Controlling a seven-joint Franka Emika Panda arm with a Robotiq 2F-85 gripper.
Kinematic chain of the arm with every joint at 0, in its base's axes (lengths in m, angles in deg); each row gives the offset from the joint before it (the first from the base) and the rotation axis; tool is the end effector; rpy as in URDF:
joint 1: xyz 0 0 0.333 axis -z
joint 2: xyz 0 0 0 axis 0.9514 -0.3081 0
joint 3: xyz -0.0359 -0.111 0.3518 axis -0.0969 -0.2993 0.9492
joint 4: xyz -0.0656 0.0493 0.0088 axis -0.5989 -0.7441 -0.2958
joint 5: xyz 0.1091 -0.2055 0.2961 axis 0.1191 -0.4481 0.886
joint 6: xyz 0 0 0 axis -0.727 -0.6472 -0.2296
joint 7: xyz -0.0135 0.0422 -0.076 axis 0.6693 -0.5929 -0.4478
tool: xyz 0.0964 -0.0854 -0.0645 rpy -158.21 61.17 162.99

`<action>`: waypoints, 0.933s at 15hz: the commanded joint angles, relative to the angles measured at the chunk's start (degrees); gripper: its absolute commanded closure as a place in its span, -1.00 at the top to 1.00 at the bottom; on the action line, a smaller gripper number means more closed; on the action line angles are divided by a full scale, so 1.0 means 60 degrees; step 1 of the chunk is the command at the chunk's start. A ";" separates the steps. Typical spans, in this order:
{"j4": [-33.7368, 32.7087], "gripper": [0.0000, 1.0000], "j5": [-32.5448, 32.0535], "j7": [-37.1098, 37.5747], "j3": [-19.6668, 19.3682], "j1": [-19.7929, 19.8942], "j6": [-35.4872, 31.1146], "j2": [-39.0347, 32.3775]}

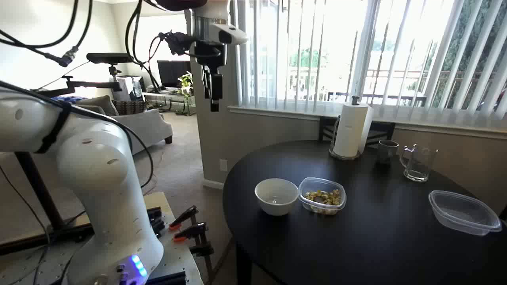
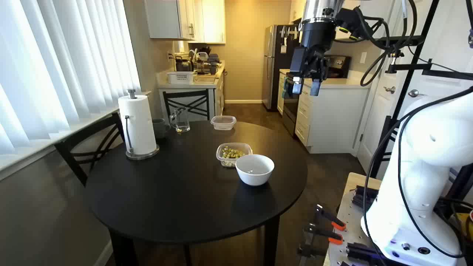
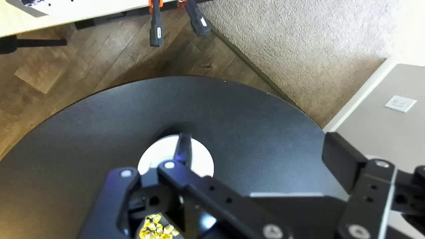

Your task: Pour the objects from the transparent bowl into the white bowl

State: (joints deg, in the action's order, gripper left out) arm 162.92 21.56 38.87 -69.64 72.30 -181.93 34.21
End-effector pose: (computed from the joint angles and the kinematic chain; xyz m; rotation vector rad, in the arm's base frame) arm 0.2173 0.0286 0.5334 -2.9271 0.3438 0.0312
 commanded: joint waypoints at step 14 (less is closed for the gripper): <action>-0.0401 1.00 0.0258 0.1659 0.0021 0.1429 -0.6246 -0.4371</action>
State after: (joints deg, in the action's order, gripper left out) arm 162.48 22.78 44.78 -69.63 78.16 -211.36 18.85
